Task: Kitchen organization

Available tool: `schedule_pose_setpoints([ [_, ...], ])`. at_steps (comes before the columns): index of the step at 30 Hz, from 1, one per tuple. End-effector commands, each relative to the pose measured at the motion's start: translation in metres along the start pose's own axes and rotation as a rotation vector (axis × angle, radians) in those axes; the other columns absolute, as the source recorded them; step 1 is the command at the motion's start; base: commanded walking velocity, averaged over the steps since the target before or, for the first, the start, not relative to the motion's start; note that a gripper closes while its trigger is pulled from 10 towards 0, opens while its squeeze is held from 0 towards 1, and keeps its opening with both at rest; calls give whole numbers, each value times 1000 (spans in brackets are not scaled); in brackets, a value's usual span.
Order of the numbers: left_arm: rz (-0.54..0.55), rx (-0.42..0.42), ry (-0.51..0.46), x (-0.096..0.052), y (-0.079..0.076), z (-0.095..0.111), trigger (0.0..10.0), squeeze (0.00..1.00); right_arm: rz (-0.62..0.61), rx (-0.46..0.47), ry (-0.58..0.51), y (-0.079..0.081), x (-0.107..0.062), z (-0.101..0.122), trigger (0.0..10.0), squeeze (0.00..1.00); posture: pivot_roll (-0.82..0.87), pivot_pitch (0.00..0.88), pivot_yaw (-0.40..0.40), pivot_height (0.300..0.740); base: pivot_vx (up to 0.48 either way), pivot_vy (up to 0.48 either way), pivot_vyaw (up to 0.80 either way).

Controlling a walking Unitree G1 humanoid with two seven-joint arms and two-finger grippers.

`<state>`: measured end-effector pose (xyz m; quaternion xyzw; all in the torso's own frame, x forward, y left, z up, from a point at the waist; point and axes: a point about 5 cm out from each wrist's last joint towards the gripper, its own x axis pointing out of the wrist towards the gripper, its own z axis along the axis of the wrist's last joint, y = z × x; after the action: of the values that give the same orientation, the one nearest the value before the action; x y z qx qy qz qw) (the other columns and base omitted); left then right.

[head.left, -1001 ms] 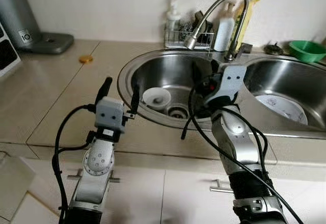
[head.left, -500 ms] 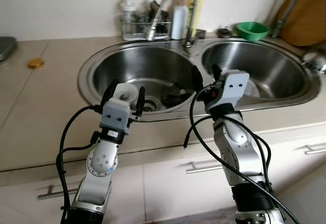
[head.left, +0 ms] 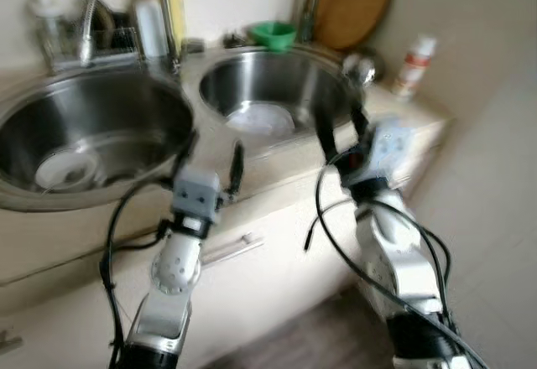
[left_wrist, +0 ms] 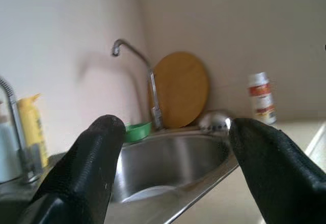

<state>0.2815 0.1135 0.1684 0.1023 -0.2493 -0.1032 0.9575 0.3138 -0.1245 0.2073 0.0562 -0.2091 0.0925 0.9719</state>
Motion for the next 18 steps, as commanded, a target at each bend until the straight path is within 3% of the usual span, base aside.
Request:
schedule_pose_setpoints([
  [1, 2, 17, 9, -1, 5, -2, 10000, 0, 24, 10, -20, 8, 1, 4, 10000, 0, 101, 0, -21, 740, 0, 0, -800],
  [9, -3, 23, 27, -1, 4, -5, 10000, 0, 1, 7, -6, 6, 0, 2, 10000, 0, 97, 0, -21, 740, 0, -411, -800],
  [13, -3, 23, 40, -2, 4, -7, 10000, 0, -15, 5, -2, 5, 1, 1, 10000, 0, 99, 0, -23, 740, 0, 0, -800],
  [18, -4, 20, 43, -2, 4, -8, 10000, 0, -33, 1, 6, 4, 2, 0, 10000, 0, 99, 0, -23, 740, 0, -460, -800],
])
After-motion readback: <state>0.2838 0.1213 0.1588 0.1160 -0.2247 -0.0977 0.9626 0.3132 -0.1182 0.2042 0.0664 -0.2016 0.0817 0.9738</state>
